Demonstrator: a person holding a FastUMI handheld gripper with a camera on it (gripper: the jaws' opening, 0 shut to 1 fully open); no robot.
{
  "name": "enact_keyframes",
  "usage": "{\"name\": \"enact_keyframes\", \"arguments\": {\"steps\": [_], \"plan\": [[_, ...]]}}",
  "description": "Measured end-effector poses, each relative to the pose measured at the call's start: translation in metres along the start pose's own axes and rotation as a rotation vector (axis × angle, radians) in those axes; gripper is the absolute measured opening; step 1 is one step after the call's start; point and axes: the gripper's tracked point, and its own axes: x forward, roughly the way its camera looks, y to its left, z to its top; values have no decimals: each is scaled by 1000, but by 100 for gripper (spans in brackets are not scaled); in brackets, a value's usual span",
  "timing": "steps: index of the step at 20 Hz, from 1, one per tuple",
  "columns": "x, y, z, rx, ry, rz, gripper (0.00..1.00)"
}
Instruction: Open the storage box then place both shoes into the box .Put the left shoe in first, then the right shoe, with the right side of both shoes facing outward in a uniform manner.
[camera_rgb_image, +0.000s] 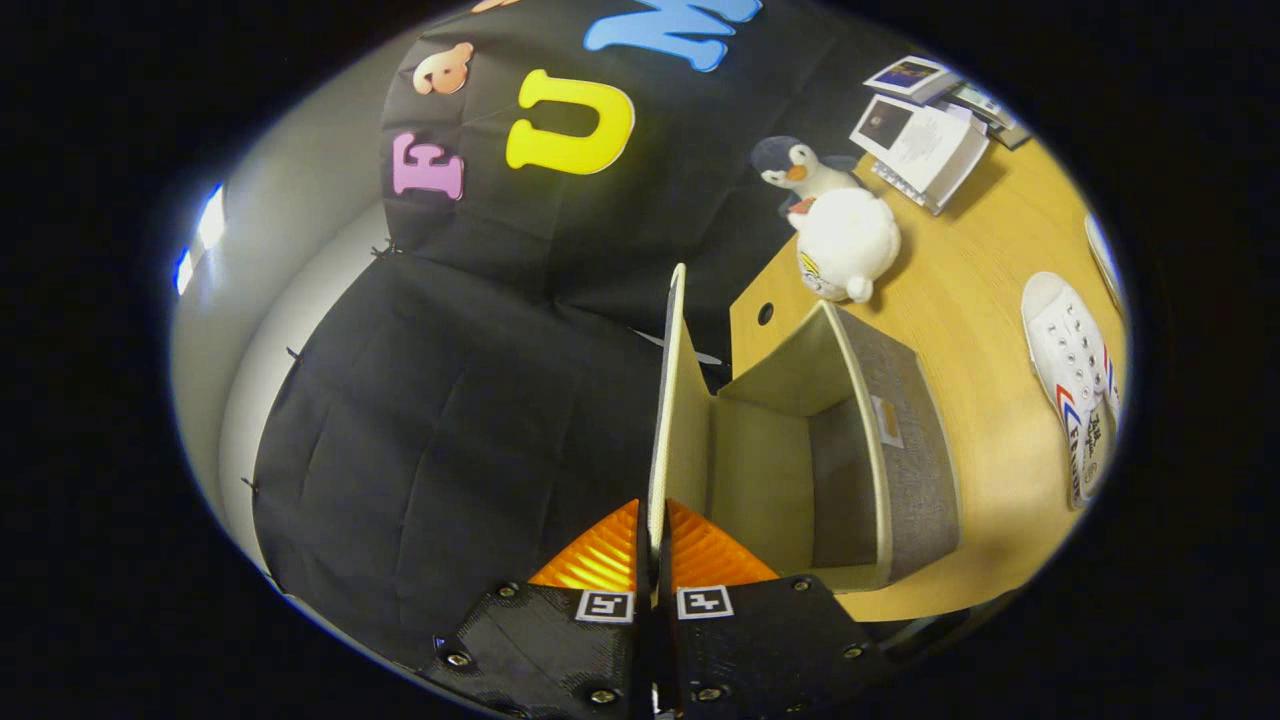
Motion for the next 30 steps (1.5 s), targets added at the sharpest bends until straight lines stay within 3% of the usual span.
{"name": "enact_keyframes", "arguments": {"steps": [5,12,13,15,16,20,24,30], "plan": [[33,50,-15,-137,21,3,4],[76,84,-44,-194,41,-5,5],[86,88,-50,-217,46,-4,10],[100,96,-63,-250,69,16,11],[102,101,-67,-269,73,29,17],[103,110,-53,-357,8,25,98],[86,100,-29,-409,-49,-7,97],[43,65,17,-512,-125,-119,97]]}}
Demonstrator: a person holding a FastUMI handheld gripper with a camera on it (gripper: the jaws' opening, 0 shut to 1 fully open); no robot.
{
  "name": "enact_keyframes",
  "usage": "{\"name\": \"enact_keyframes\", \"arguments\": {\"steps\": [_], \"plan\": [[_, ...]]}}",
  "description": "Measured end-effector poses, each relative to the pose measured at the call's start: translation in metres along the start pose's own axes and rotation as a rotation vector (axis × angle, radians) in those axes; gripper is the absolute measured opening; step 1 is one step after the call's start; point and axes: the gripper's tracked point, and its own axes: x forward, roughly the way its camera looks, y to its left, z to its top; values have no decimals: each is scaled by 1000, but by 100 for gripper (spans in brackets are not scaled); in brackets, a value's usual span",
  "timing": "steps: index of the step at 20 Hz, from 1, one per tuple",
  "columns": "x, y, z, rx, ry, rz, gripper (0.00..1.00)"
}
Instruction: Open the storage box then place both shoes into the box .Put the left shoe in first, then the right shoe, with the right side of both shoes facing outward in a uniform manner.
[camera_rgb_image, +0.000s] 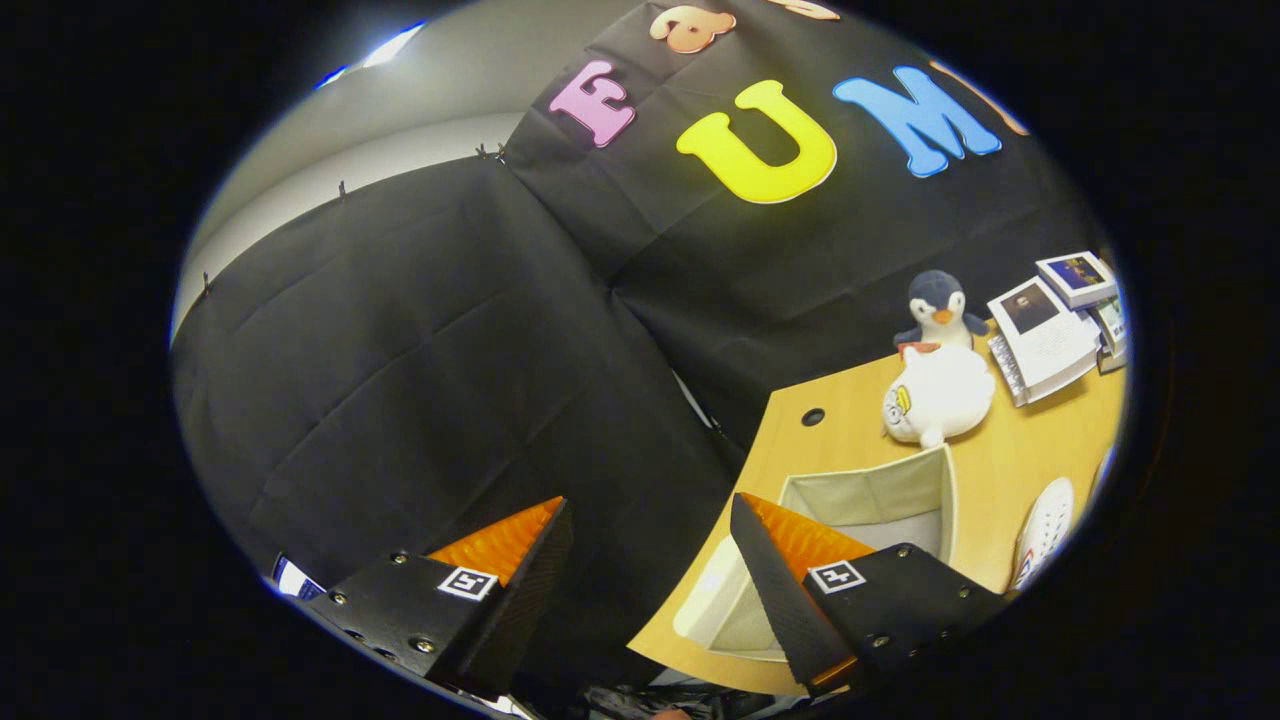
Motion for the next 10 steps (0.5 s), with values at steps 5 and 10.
{"name": "enact_keyframes", "arguments": {"steps": [5,10], "plan": [[-35,-53,17,-104,-26,-117,97],[-61,-110,30,-169,-36,-224,97]]}}
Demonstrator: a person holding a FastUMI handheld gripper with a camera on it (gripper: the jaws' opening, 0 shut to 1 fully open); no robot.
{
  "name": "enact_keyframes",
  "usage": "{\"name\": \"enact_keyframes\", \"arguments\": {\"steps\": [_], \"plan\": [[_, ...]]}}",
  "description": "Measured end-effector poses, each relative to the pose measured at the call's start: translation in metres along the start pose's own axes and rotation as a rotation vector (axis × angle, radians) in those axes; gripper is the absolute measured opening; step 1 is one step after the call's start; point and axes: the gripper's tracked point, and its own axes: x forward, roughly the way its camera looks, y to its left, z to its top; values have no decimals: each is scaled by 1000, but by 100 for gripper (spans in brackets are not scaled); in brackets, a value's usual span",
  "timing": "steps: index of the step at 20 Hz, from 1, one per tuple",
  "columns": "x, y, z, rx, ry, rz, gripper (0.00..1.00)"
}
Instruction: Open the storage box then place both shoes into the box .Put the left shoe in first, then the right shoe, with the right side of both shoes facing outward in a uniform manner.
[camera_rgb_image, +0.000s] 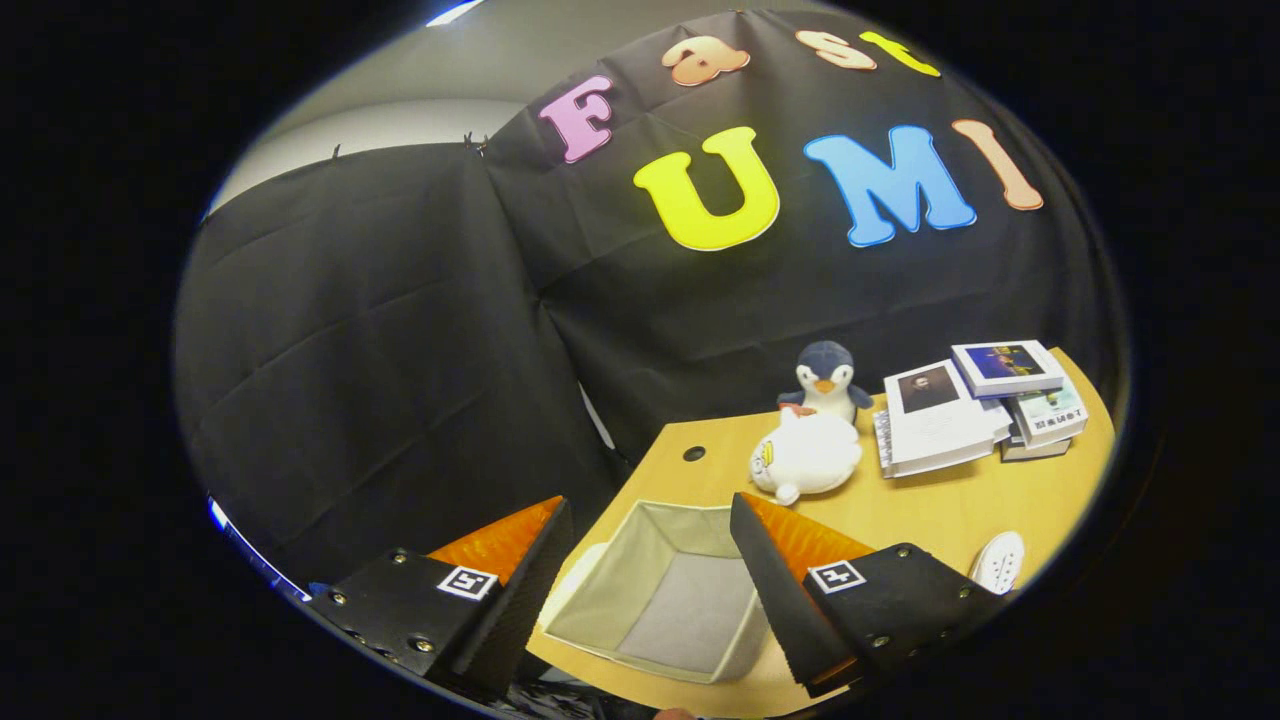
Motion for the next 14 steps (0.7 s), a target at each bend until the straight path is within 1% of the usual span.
{"name": "enact_keyframes", "arguments": {"steps": [6,11,14], "plan": [[-16,-81,-12,-16,40,-131,97],[-24,-135,-39,-65,111,-220,98],[-25,-160,-58,-83,151,-257,98]]}}
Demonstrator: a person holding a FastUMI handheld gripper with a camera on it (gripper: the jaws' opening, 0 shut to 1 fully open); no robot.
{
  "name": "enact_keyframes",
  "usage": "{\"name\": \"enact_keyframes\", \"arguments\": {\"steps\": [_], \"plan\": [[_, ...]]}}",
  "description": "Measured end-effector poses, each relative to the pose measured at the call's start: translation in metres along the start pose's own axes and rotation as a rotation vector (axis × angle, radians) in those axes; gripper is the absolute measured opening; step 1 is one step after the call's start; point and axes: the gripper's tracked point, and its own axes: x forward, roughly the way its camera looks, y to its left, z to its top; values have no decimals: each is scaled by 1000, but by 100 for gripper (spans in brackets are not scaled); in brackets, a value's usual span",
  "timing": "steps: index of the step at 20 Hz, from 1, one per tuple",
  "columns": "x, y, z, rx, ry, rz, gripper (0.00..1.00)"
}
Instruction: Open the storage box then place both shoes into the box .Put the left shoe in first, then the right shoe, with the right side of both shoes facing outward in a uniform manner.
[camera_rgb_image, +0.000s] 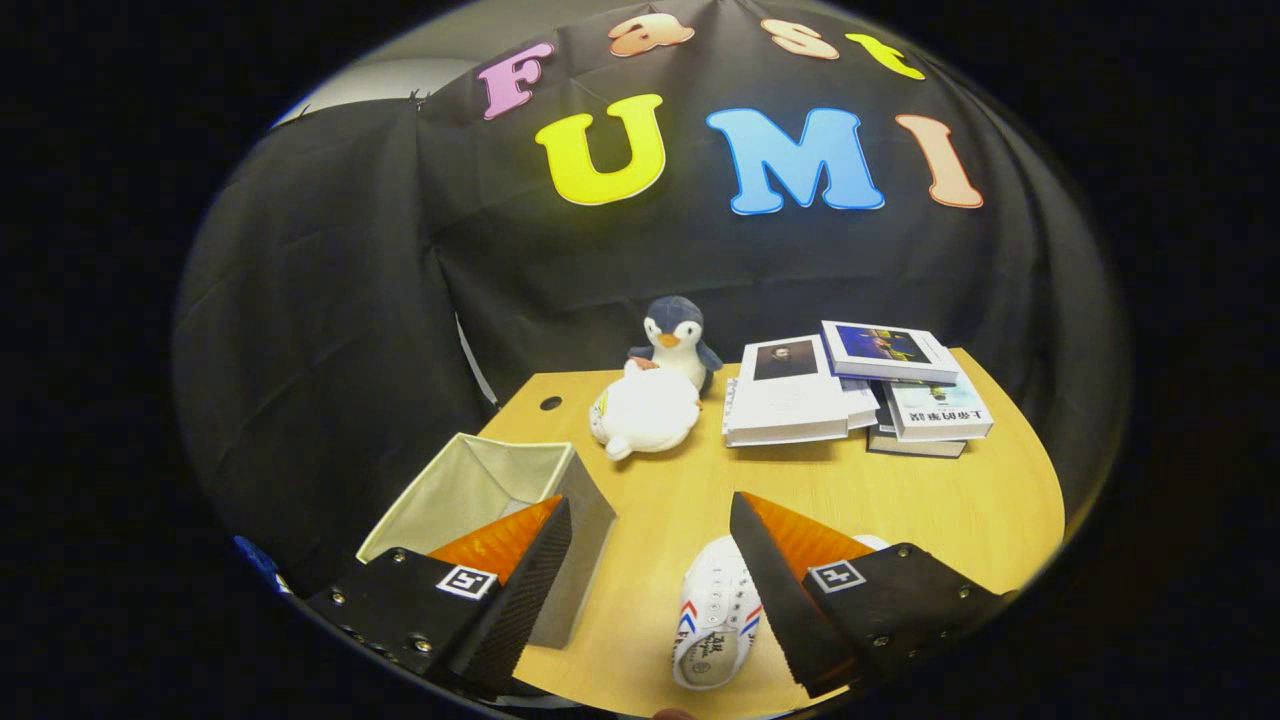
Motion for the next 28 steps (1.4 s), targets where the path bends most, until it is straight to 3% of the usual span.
{"name": "enact_keyframes", "arguments": {"steps": [11,26,28], "plan": [[33,-74,-101,33,221,-82,98],[52,-94,-187,9,440,-94,98],[56,-90,-192,32,452,-90,83]]}}
